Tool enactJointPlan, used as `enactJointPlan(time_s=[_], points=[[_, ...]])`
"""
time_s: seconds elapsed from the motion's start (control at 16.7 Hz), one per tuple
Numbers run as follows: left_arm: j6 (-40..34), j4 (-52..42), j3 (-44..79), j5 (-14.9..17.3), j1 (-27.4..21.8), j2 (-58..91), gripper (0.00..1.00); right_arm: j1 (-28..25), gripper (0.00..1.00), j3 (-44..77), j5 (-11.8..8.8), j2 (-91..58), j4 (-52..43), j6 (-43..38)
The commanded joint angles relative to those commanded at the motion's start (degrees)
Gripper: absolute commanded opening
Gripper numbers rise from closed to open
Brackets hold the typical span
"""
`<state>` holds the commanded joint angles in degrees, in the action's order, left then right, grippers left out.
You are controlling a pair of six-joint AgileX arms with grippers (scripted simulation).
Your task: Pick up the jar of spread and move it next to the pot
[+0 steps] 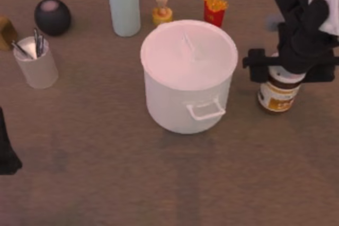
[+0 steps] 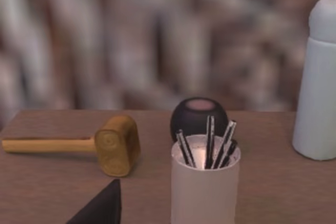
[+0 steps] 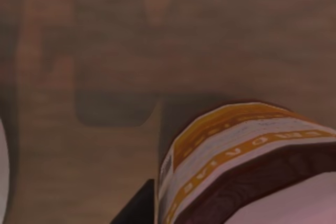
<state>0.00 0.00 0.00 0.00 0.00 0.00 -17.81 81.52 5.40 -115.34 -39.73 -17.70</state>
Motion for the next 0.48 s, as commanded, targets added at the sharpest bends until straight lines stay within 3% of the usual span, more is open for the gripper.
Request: enactJointPlan(time_s=[0.24, 0.48], points=[[0.00, 0.00, 0.00, 0.00, 0.00, 0.00, 1.00, 0.00, 0.00, -0.10, 0.01, -0.09, 0.19, 0.00], [0.00, 0.00, 0.00, 0.00, 0.00, 0.00, 1.00, 0.00, 0.30, -0.10, 0.01, -0.09, 0.19, 0.00]])
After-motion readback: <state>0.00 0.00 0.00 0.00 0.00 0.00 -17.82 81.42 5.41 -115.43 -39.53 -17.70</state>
